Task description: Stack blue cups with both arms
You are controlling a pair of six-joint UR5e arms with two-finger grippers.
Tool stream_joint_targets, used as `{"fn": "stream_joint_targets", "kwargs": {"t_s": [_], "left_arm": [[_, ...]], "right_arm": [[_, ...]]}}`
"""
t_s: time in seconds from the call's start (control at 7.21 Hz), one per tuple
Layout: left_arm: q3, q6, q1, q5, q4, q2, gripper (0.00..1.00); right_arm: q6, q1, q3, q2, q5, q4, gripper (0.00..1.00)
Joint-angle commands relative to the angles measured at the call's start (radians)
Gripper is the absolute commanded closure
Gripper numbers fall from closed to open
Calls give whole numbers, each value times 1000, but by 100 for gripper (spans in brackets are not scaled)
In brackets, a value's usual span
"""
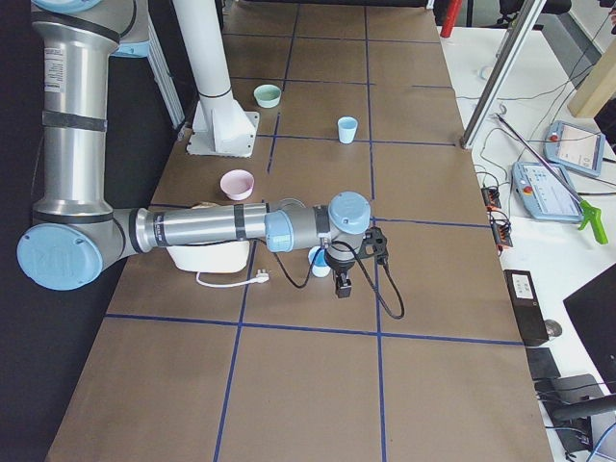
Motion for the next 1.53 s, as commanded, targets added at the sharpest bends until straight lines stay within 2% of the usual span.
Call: {"fn": "stream_joint_targets", "kwargs": {"t_s": [0.0, 0.14, 0.28, 0.42, 0.97, 1.25, 1.39], "left_arm": [[6, 2, -17, -21, -16, 13, 0], [11, 2, -17, -29, -16, 12, 0], [9, 2, -17, -29, -16, 12, 0], [3, 0, -17, -29, -16, 12, 0], [3, -1, -17, -29, -16, 10, 0], [3, -1, -17, -29, -16, 10, 0], [3, 0, -17, -29, -16, 10, 0]], "right_arm": [[340, -124, 0, -4, -55, 252, 0], [443, -190, -4, -7, -113, 324, 0], [454, -215, -25, -18, -130, 360, 0], [454, -231, -56, -19, -132, 389, 0], [440, -272, -56, -97, -132, 412, 1], [454, -303, -73, -88, -135, 415, 15], [454, -306, -84, -85, -133, 416, 30]]}}
